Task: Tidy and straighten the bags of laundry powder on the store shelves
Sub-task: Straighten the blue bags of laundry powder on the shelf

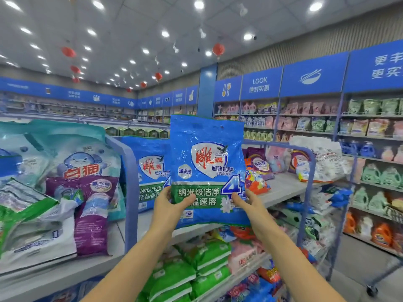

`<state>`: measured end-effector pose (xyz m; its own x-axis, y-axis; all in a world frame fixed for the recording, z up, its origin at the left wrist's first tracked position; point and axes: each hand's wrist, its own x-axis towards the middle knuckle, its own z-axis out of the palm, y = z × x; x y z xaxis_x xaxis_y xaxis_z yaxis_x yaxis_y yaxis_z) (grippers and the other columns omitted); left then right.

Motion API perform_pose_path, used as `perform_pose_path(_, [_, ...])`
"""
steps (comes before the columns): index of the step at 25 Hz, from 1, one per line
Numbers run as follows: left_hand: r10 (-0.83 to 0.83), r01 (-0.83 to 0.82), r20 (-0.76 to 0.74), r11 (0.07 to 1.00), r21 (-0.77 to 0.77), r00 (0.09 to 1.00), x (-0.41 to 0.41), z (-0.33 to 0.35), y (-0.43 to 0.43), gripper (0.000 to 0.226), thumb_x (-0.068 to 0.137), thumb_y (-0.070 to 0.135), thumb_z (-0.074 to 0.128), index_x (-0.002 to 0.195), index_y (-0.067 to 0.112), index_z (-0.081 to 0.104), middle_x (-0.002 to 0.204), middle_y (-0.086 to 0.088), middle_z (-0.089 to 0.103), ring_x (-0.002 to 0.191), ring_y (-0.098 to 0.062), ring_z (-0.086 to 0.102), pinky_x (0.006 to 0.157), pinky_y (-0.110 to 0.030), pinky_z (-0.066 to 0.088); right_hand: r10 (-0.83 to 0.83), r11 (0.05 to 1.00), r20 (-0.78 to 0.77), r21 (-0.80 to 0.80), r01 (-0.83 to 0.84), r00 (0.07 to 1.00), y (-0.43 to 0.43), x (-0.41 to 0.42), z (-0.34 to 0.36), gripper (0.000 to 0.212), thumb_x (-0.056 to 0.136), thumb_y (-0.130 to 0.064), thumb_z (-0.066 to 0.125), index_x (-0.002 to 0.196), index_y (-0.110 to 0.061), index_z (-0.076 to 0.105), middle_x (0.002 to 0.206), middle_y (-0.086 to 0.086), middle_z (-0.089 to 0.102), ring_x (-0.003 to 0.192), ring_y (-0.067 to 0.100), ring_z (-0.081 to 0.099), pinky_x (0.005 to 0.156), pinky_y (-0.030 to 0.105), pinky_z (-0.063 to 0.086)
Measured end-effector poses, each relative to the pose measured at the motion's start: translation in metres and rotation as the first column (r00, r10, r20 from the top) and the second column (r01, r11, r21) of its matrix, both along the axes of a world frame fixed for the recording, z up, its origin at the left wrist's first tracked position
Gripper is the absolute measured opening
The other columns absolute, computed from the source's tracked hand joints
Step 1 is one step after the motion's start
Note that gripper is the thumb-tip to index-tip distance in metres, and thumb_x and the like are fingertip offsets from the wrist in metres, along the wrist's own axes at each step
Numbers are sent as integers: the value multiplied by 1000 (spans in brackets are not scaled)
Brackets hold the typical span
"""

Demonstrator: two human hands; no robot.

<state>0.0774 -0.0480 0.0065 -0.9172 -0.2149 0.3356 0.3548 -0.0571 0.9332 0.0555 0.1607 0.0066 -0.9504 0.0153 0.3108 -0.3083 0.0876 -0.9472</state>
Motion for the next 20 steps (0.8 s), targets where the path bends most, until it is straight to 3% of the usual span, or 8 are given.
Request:
perform_pose_path(2, [65, -65, 15, 998, 6, 998, -21, -1, -4, 47, 75, 18, 76, 115, 7, 52, 108, 1, 60, 102, -15, 54, 86, -28, 40, 44, 999, 2, 1, -44, 999, -6, -33, 2, 69, 86, -36, 61, 143, -13, 31, 141, 3, 38, 133, 21, 35, 105, 35, 31])
perform_pose_path(6, [234, -247, 153, 966, 71, 960, -59, -14, -30, 49, 73, 12, 78, 115, 5, 54, 113, -11, 64, 101, -28, 63, 91, -45, 51, 189, 981, 67, 19, -191, 980, -37, -88, 0, 84, 73, -43, 70, 143, -13, 33, 143, 7, 40, 130, 24, 41, 108, 41, 35])
perform_pose_path(9, [340, -367, 233, 926, 84, 911, -74, -28, -41, 38, 77, 4, 73, 111, 3, 55, 110, -15, 65, 93, -29, 64, 79, -38, 52, 349, 935, 132, 15, -354, 928, -61, -123, -13, 85, 78, -39, 68, 146, -10, 26, 147, 7, 34, 133, 25, 37, 108, 40, 32])
perform_pose_path(14, [446, -515, 350, 847, 132, 824, -94, -28, -46, 38, 84, 12, 65, 117, -1, 51, 111, -11, 61, 99, -26, 56, 84, -35, 43, 529, 835, 245, 23, -550, 813, -81, -157, -22, 71, 84, -28, 67, 142, -15, 27, 138, 3, 38, 121, 19, 43, 105, 32, 32])
perform_pose_path(15, [441, -526, 366, 833, 173, 819, -97, -25, -45, 34, 87, 16, 62, 115, 0, 52, 109, -11, 61, 97, -26, 56, 83, -34, 42, 532, 829, 255, 36, -558, 807, -84, -163, -23, 79, 74, -40, 75, 136, -17, 32, 136, 0, 40, 119, 19, 46, 105, 30, 33])
perform_pose_path(17, [444, -550, 391, 806, 219, 806, -102, -21, -43, 31, 88, 22, 58, 110, 1, 57, 104, -14, 64, 93, -28, 60, 79, -31, 49, 582, 794, 233, 42, -606, 779, -89, -182, -31, 120, 46, -64, 81, 142, -14, 29, 139, 3, 44, 121, 22, 49, 109, 42, 36])
perform_pose_path(18, [464, -572, 395, 790, 220, 793, -104, -20, -44, 24, 88, 21, 56, 102, 2, 59, 96, -14, 66, 85, -27, 61, 70, -23, 52, 612, 769, 246, 39, -638, 752, -91, -185, -30, 120, 48, -60, 81, 145, -14, 26, 135, 3, 47, 120, 21, 50, 109, 44, 36])
perform_pose_path(20, [490, -606, 403, 759, 239, 773, -105, -21, -45, 14, 91, 16, 53, 86, 4, 59, 74, -10, 63, 65, -22, 58, 49, -19, 49, 653, 725, 304, 13, -688, 694, -96, -176, -26, 82, 80, -34, 69, 144, -10, 23, 121, -5, 48, 112, 13, 48, 109, 35, 33])
